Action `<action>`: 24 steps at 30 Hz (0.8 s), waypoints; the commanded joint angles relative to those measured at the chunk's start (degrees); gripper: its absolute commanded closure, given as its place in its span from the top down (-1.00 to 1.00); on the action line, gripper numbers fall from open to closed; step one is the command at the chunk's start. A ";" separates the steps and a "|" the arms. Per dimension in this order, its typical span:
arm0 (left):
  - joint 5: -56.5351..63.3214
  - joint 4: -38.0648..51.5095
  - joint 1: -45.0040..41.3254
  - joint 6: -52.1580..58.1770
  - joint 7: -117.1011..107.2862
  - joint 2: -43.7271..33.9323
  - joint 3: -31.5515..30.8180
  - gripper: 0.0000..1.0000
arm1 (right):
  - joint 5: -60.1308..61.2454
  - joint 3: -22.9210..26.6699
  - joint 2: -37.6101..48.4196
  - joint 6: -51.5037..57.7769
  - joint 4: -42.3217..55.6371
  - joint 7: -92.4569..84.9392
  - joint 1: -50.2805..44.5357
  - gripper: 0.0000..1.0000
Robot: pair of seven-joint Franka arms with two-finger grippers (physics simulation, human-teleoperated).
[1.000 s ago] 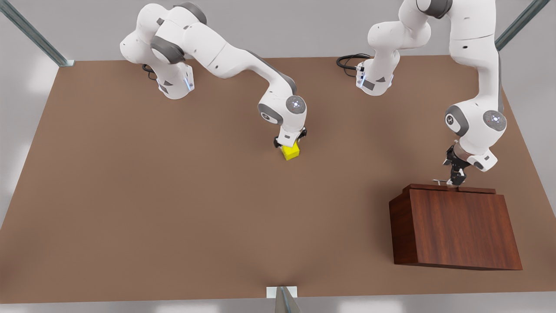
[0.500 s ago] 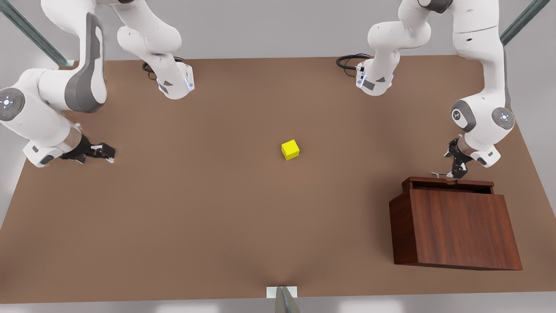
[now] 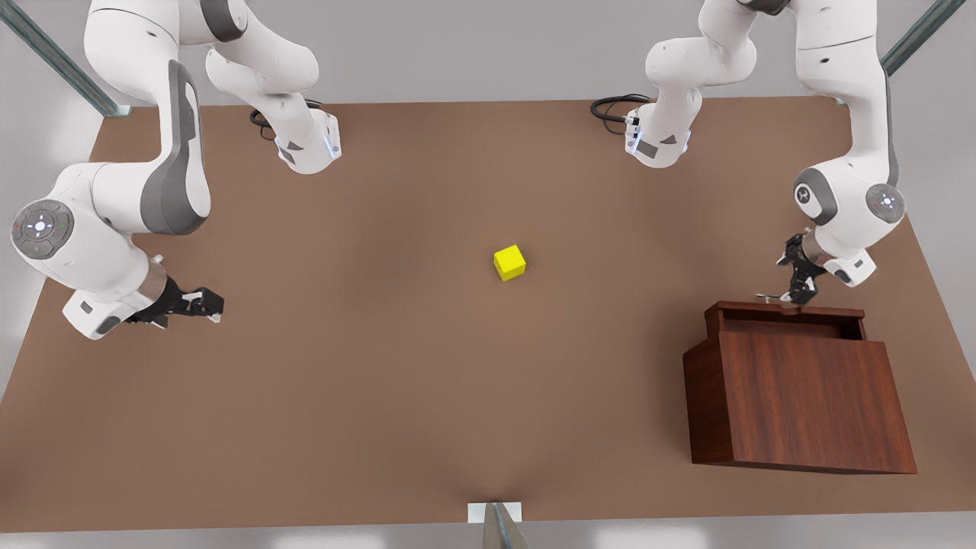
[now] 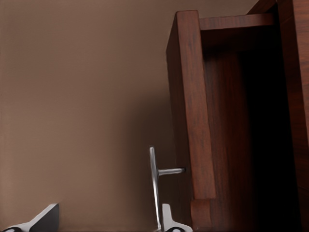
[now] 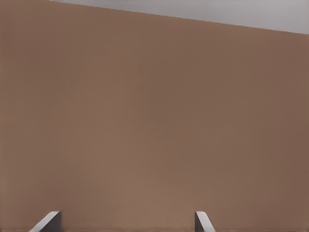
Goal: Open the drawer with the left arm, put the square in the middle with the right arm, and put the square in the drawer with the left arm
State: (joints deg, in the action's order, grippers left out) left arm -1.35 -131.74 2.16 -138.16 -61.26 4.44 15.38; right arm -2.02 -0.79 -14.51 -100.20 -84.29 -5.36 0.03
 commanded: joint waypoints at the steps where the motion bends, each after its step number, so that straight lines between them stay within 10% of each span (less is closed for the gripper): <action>1: 0.04 -0.10 0.04 0.08 0.00 -0.13 0.01 1.00 | 0.00 0.00 0.00 -0.09 0.00 0.00 -0.03 1.00; 24: -0.58 5.08 -0.57 20.72 -8.86 -6.28 -0.78 1.00 | 0.09 0.00 0.00 0.00 0.00 -0.09 0.06 1.00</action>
State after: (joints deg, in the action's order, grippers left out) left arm -1.60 -124.30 4.01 -114.25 -72.38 -1.76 13.19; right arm -1.93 -0.74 -14.51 -100.25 -84.29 -5.45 0.07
